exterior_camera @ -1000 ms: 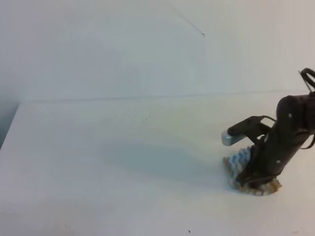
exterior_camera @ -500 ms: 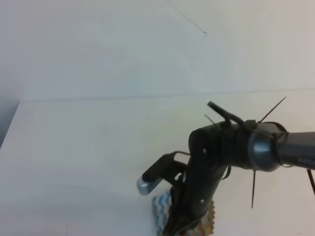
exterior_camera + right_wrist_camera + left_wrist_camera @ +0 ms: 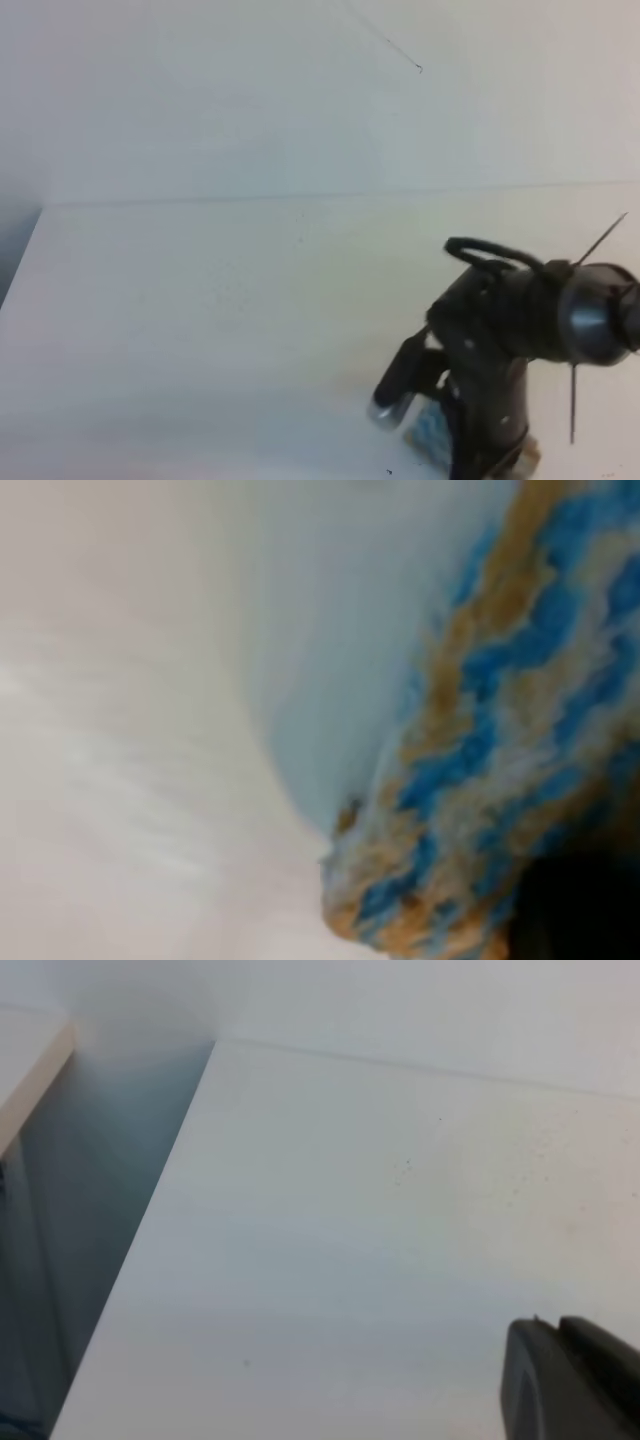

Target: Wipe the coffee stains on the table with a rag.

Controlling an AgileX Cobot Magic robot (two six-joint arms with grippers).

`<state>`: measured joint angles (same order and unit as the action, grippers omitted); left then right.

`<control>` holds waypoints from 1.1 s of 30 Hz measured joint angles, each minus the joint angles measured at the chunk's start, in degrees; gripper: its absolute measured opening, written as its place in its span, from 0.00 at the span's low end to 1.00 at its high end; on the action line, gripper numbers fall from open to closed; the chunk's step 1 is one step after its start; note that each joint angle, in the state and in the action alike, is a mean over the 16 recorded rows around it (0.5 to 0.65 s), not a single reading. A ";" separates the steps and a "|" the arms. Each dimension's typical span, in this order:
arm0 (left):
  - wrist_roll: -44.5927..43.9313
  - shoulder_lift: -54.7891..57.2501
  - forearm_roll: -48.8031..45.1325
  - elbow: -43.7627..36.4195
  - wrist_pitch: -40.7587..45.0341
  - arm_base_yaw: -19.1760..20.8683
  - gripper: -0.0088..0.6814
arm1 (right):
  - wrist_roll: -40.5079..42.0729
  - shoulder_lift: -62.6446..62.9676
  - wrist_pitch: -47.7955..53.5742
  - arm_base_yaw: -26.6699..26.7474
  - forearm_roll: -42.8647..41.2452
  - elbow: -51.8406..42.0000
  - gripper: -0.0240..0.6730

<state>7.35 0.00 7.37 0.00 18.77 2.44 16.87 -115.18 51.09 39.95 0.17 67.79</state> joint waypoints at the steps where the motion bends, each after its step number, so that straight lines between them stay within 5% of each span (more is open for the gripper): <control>1: -0.01 0.00 0.00 0.00 0.00 0.00 0.01 | -0.75 0.30 -0.27 -1.86 -1.54 -0.53 0.04; 11: -0.04 -0.10 0.00 -0.16 -0.06 0.00 0.01 | -5.02 1.19 -4.14 -25.48 -6.97 -2.53 0.04; 17: -0.07 -0.10 0.00 -0.16 -0.06 0.00 0.01 | -4.15 1.11 -8.58 -31.62 -1.79 -2.40 0.04; 23: -0.09 0.00 0.00 0.00 0.00 0.00 0.01 | -2.34 -0.62 -13.87 -26.86 5.34 0.45 0.04; 33: -0.09 0.00 0.00 0.00 0.00 0.00 0.01 | -0.55 -9.51 -14.34 -7.81 11.72 16.47 0.04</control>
<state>7.26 0.00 7.37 0.00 18.77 2.44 16.32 -124.69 36.76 32.14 11.89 84.26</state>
